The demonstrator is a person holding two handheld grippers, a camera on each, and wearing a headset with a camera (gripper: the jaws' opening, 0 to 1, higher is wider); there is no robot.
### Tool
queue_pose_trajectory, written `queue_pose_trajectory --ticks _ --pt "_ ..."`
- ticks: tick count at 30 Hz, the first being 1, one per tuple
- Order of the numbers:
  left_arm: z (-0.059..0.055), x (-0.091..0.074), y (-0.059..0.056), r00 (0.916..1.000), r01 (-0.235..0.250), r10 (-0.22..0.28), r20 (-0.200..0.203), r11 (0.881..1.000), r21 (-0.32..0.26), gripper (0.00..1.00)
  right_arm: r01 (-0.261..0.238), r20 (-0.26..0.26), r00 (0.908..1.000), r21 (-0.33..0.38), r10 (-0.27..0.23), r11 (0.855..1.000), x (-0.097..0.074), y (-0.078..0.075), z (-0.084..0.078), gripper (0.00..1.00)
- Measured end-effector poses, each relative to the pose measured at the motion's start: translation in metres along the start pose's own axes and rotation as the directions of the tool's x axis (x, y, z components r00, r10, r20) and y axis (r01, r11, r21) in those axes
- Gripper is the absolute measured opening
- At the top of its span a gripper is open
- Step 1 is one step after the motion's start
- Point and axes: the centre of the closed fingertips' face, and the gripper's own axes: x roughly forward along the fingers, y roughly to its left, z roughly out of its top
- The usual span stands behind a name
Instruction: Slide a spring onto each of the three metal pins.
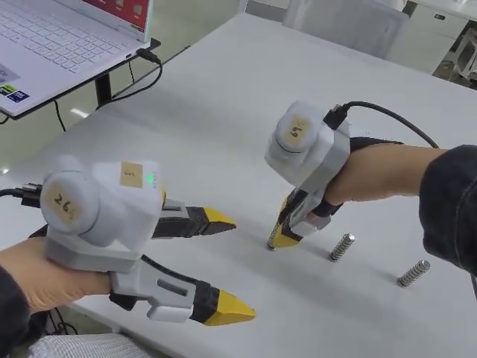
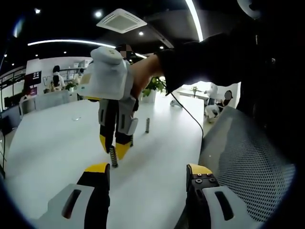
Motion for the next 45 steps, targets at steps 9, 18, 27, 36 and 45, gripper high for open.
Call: queue_pose_trajectory --ticks 9,18,27,36,45 --pt "0.002 0.003 0.001 1.0000 0.004 -0.004 -0.004 1.000 0.005 0.61 0.009 0.017 0.9998 0.033 -0.009 0.999 -0.008 0.001 -0.009 0.23" --pt "0.004 0.006 0.003 0.9998 0.014 -0.014 -0.011 1.000 0.012 0.62 0.011 0.083 0.9964 0.092 -0.018 0.996 -0.019 0.004 -0.015 0.27" --pt "0.007 0.010 0.004 0.9996 0.022 -0.022 -0.017 1.000 0.015 0.63 0.023 0.148 0.9881 0.130 -0.042 0.991 -0.029 0.015 -0.020 0.29" --pt "0.007 0.015 0.004 0.9993 0.025 -0.025 -0.028 1.000 0.012 0.64 0.032 0.226 0.9715 0.169 -0.070 0.985 -0.040 0.028 -0.024 0.32" --pt "0.009 0.016 0.003 0.9990 0.022 -0.021 -0.038 1.000 0.012 0.66 0.052 0.301 0.9474 0.189 -0.108 0.981 -0.055 0.045 -0.025 0.33"
